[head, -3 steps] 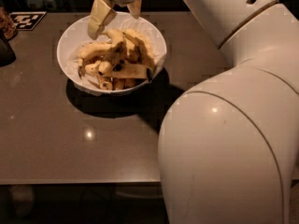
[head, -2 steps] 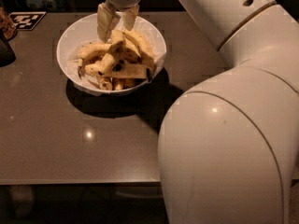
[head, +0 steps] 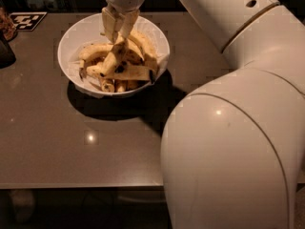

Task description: Pick banana from white bowl

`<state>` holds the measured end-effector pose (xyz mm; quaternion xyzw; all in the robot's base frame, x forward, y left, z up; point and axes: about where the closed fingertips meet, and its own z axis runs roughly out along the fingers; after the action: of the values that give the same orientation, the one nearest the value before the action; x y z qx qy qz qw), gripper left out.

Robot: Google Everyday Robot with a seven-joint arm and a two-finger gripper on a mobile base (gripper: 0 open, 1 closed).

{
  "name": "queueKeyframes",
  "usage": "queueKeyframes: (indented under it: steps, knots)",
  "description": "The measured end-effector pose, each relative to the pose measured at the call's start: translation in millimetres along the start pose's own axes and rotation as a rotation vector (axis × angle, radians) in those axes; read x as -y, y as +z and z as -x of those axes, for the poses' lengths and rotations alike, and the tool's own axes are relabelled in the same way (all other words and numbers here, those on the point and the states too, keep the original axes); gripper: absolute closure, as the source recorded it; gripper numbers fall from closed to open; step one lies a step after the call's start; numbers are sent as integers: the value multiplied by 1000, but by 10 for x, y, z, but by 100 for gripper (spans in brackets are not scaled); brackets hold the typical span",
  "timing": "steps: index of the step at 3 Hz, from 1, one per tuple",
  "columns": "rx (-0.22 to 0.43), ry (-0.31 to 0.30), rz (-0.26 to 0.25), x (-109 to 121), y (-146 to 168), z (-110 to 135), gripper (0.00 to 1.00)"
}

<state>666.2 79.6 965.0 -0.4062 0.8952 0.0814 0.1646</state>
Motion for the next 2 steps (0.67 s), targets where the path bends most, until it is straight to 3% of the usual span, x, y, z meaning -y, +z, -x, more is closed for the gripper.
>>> queueKeyframes:
  steps: [2]
  knots:
    - [0,-5,1,4,-3,8,28]
